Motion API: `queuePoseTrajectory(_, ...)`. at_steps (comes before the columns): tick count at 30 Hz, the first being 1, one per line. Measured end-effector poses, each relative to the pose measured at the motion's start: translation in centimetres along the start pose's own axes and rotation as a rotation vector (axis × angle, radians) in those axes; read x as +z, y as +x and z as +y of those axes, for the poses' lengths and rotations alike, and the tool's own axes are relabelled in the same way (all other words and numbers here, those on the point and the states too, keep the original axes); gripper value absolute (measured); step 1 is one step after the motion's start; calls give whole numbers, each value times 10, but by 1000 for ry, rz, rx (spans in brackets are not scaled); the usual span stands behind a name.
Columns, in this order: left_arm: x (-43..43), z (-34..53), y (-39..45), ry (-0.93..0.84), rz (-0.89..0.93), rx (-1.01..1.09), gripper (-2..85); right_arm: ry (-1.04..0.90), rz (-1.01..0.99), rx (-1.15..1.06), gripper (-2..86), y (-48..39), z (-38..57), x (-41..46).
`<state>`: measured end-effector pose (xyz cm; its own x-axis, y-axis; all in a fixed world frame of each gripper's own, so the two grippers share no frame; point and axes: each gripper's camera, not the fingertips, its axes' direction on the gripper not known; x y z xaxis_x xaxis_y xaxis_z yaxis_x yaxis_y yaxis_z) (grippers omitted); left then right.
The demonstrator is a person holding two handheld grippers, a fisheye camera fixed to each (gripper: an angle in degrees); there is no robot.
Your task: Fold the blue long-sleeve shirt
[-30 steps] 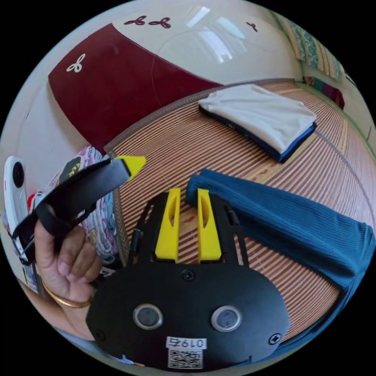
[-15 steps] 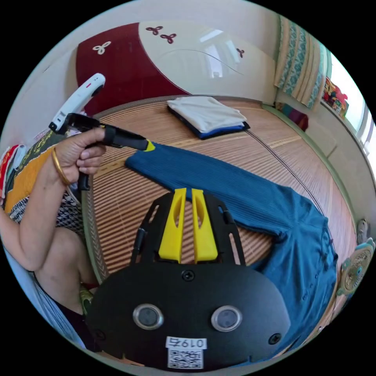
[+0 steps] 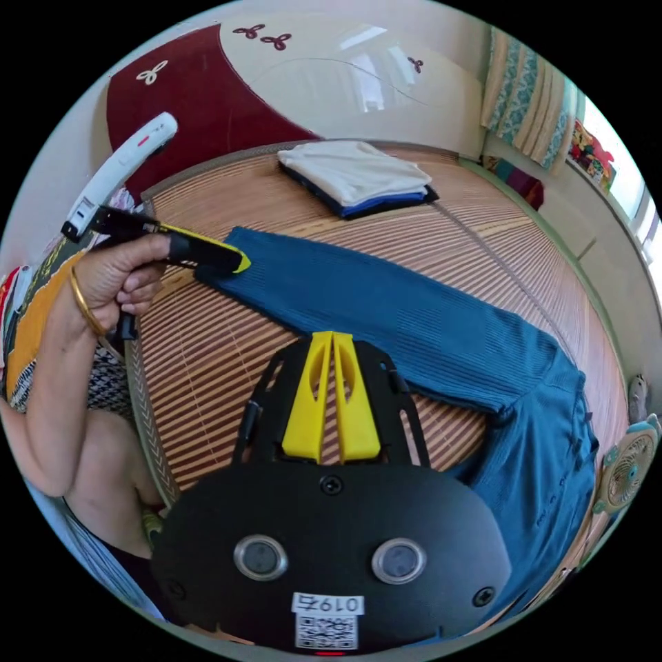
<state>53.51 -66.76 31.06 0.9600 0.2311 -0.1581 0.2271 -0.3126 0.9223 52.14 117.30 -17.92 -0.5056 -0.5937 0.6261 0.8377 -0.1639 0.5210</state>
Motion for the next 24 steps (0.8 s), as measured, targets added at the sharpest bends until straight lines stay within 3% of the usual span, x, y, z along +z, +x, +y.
queuePoseTrajectory(5, -18, 8, 2, 98, -41, -48, 16, 160, 144, 160, 11, 62, 8, -51)
queuePoseTrajectory(10, -11, 7, -12, 109, -45, -154, 25, 153, 397, 328, 57, 157, 12, -70)
queuePoseTrajectory(14, -15, 4, -12, 146, -30, -160, 50, 21, 391, 371, 82, 230, -5, -67)
queuePoseTrajectory(20, -3, -8, -18, 86, -127, -204, 86, -85, 307, 294, 90, 261, -42, -46)
queuePoseTrajectory(24, 2, -8, -36, 87, 32, -245, 84, -145, 261, 276, 86, 269, -59, -36)
